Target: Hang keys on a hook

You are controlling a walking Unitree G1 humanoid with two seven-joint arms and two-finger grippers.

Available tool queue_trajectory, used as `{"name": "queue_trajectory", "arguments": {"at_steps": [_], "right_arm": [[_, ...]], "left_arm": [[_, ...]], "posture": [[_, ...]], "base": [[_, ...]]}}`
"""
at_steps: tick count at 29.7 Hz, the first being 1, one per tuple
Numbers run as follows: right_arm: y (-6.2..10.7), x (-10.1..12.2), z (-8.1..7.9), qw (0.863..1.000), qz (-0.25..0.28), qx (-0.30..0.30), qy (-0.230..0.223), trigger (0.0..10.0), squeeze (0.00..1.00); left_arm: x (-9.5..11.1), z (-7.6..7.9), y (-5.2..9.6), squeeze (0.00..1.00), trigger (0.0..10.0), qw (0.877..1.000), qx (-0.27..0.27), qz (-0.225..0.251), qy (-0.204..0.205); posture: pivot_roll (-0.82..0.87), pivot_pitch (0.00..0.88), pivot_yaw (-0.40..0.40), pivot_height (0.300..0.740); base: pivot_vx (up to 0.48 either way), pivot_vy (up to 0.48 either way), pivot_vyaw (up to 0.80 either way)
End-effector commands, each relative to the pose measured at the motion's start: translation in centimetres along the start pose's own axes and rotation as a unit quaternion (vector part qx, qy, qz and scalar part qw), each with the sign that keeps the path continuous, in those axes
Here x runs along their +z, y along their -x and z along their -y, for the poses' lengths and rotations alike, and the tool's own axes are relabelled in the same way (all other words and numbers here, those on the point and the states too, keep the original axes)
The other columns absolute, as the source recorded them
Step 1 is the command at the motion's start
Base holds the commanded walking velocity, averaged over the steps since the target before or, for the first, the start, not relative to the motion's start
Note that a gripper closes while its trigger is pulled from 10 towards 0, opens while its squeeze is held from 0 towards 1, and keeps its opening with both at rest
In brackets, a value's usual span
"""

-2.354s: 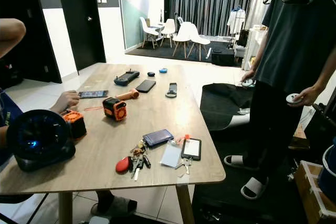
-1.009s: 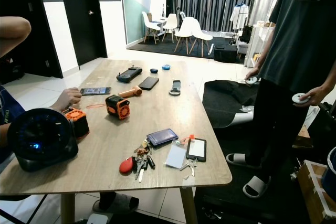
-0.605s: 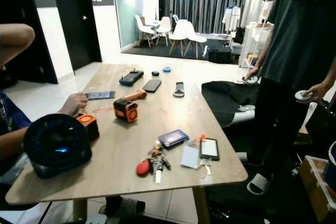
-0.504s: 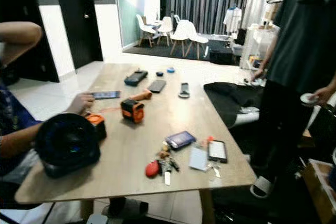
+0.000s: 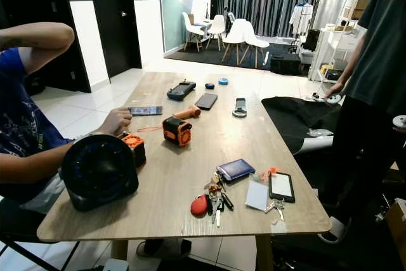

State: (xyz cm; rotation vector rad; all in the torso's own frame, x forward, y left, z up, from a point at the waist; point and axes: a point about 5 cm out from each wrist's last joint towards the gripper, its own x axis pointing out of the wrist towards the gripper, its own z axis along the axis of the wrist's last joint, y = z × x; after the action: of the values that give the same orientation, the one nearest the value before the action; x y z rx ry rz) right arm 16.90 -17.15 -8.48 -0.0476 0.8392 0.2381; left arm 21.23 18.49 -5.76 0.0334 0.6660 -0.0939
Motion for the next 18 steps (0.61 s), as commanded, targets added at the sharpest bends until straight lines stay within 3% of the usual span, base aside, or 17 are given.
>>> {"name": "queue_trajectory", "arguments": {"at_steps": [1,7,12,18], "right_arm": [[0.1,-0.1,0.3,1.000,0.000,-0.005,-0.002,10.0,0.00],[0.2,0.2,0.7,1.000,0.012,-0.015,-0.015,10.0,0.00],[0.6,-0.7,1.3,0.999,0.003,-0.029,-0.031,10.0,0.00],[1.3,-1.7,2.4,0.997,-0.001,-0.063,-0.051,10.0,0.00]], "left_arm": [[0.3,0.2,-0.1,0.00,10.0,1.000,-0.006,0.013,0.005],[1.1,0.0,0.2,0.00,10.0,0.997,-0.058,0.044,-0.037],[0.9,-0.3,1.1,0.00,10.0,0.986,-0.128,0.059,-0.091],[0.7,-0.3,1.8,0.00,10.0,0.978,-0.161,0.070,-0.108]], "posture": [[0.09,0.000,-0.037,0.740],[0.08,0.000,-0.026,0.740],[0.08,0.000,-0.022,0.740],[0.08,0.000,-0.021,0.740]], "base": [[0.000,0.000,0.00],[0.000,0.000,0.00],[0.000,0.000,0.00],[0.000,0.000,0.00]]}}
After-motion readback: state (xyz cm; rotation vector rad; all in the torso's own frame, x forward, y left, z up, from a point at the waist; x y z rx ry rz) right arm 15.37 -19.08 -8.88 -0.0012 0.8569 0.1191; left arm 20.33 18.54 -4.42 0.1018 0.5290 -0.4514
